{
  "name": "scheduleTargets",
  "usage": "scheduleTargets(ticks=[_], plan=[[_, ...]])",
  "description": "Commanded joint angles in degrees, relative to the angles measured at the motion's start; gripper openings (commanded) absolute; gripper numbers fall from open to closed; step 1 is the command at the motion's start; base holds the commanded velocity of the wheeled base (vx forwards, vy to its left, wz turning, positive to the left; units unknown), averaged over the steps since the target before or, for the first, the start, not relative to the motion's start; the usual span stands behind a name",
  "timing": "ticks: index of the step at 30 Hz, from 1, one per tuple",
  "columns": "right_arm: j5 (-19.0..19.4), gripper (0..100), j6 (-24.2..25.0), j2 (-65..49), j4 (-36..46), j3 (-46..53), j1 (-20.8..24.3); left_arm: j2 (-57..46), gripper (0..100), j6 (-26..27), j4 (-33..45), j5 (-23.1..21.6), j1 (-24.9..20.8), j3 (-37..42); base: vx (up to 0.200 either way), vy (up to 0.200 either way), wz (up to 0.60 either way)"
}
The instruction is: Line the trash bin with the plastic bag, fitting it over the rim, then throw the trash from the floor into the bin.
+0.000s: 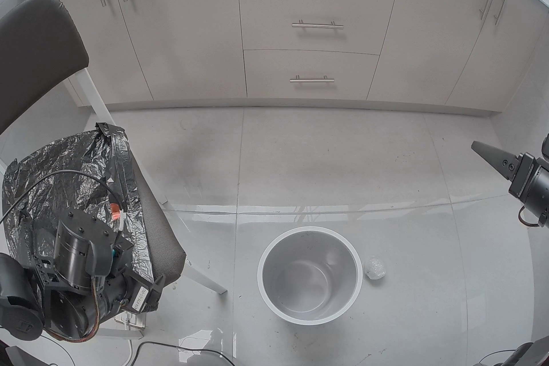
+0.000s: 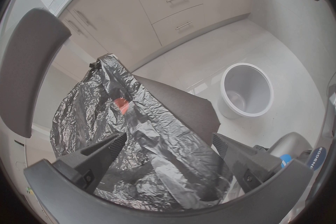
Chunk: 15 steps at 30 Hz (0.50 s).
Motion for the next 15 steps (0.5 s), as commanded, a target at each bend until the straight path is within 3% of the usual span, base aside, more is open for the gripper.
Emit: scheduleTargets(ticks=[1,15], plan=[[0.0,100,0.0,-0.1,0.0,0.0,0.0,0.5,100,-0.1,0.0,0.0,-2.2,0.6,0.0,0.0,0.0],[0.0,100,0.0,1.0,0.0,0.0,0.0,0.4,100,0.3,0.0,4.3,-2.6,3.5,0.0,0.0,0.0]])
